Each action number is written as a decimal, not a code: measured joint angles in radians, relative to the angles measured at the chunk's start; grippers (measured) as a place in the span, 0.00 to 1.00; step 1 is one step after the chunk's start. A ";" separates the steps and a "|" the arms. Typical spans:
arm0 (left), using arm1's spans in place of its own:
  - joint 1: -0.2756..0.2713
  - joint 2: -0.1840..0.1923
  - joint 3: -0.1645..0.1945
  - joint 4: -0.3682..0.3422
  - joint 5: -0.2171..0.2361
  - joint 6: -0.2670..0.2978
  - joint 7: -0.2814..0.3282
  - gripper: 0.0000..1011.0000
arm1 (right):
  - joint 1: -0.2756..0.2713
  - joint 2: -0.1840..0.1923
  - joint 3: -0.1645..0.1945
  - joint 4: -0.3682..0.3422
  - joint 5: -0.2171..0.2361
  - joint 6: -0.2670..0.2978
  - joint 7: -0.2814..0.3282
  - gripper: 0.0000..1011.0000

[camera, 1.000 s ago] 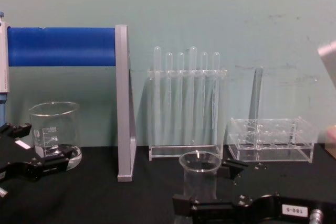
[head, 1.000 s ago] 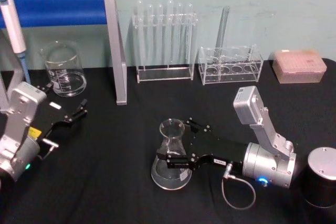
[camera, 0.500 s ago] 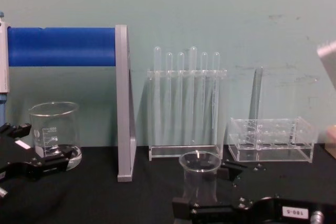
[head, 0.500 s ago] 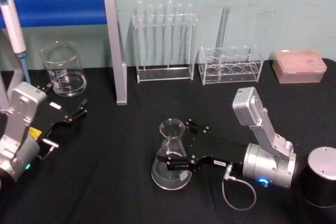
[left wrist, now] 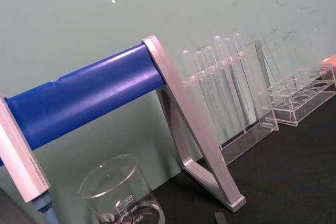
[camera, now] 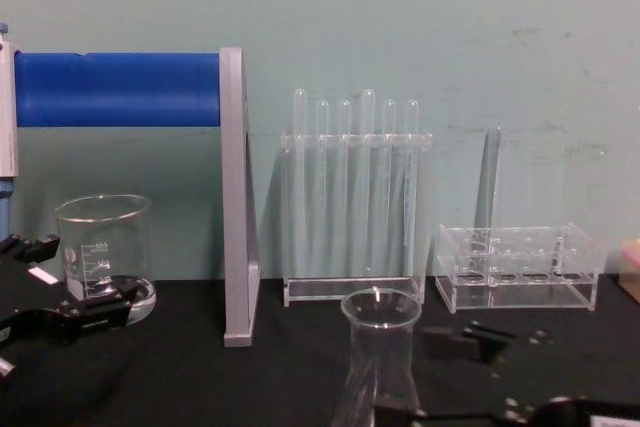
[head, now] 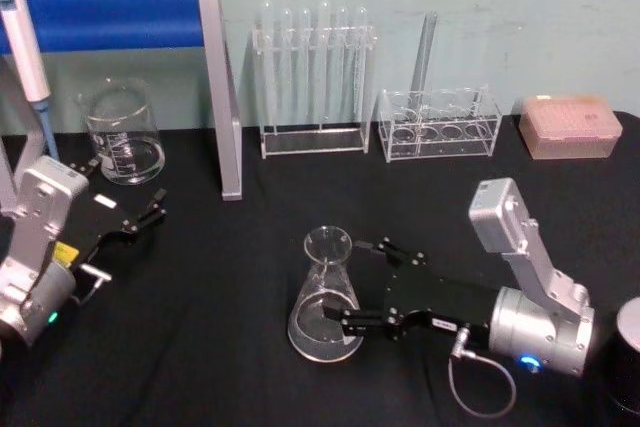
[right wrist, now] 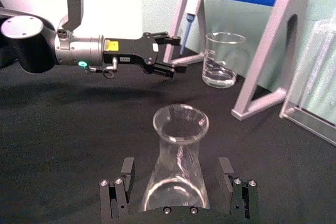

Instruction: Grasp the erlenmeyer flask with one hand, shake it three times, then place it back.

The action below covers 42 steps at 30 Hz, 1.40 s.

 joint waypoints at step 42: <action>0.000 0.000 0.000 0.000 0.000 0.000 0.000 0.99 | -0.066 -0.176 0.194 0.082 -0.139 0.023 -0.420 0.99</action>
